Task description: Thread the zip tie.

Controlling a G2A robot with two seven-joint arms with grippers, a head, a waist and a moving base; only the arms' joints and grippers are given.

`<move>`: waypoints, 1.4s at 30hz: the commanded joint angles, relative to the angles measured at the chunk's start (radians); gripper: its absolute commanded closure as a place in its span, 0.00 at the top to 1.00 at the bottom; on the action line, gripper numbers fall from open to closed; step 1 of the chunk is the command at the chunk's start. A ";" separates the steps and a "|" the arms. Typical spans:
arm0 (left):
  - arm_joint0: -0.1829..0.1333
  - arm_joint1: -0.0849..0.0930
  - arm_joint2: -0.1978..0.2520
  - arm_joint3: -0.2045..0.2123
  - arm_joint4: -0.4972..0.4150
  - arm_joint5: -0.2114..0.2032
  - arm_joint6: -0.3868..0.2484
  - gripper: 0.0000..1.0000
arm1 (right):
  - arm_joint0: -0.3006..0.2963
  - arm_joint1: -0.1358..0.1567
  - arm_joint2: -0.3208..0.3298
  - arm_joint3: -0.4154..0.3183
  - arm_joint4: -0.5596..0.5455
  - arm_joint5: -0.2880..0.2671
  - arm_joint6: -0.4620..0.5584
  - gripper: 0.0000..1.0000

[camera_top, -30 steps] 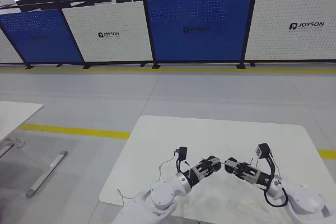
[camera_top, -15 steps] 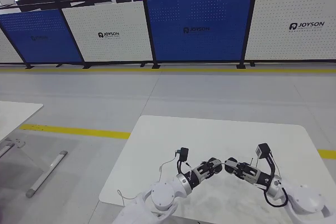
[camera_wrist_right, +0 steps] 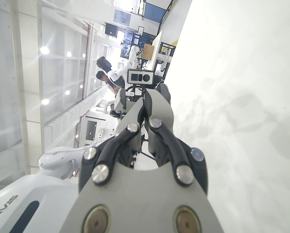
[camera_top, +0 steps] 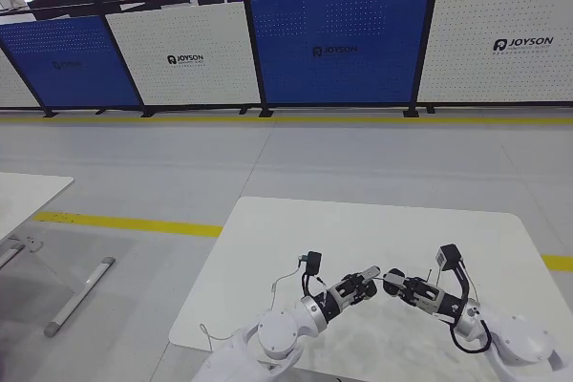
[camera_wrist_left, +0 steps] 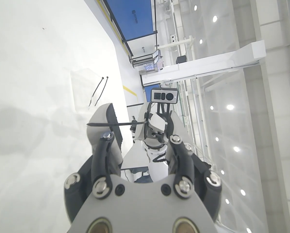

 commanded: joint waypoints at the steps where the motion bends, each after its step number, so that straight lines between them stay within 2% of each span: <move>1: 0.000 0.000 0.000 0.000 0.001 -0.001 0.002 0.00 | 0.000 0.000 0.000 0.000 0.000 0.000 0.000 0.00; 14: 0.000 -0.002 -0.001 0.003 0.006 -0.006 0.003 0.00 | 0.000 0.000 0.000 0.000 0.000 0.000 0.000 0.00; 15: 0.000 -0.002 -0.001 0.003 0.007 -0.005 0.003 0.00 | 0.000 0.000 0.000 0.000 0.000 0.000 0.000 0.19; 16: 0.000 -0.002 -0.001 0.003 0.009 -0.005 0.004 0.00 | -0.006 -0.001 -0.002 -0.008 -0.003 0.004 -0.011 0.42; 17: 0.000 -0.002 -0.002 0.002 0.010 -0.004 0.004 0.00 | -0.008 -0.002 -0.001 -0.013 -0.005 0.008 -0.012 0.68; 18: 0.001 -0.002 -0.002 0.001 0.011 -0.004 0.004 0.00 | -0.010 -0.002 0.001 -0.017 -0.006 0.010 -0.011 1.00; 24: 0.008 -0.002 -0.009 -0.014 0.001 0.007 0.007 0.00 | -0.022 0.000 0.030 -0.023 0.031 0.012 0.030 1.00; 28: 0.022 0.004 -0.034 -0.035 -0.008 0.016 -0.002 0.00 | -0.038 0.007 0.071 -0.017 0.032 0.012 0.040 1.00; 35: 0.099 0.036 -0.136 -0.093 0.043 0.029 -0.060 0.00 | -0.090 0.021 0.150 -0.013 0.049 0.004 0.053 1.00; 42: 0.099 0.036 -0.136 -0.093 0.043 0.029 -0.060 0.00 | -0.092 0.021 0.152 -0.014 0.050 0.004 0.054 1.00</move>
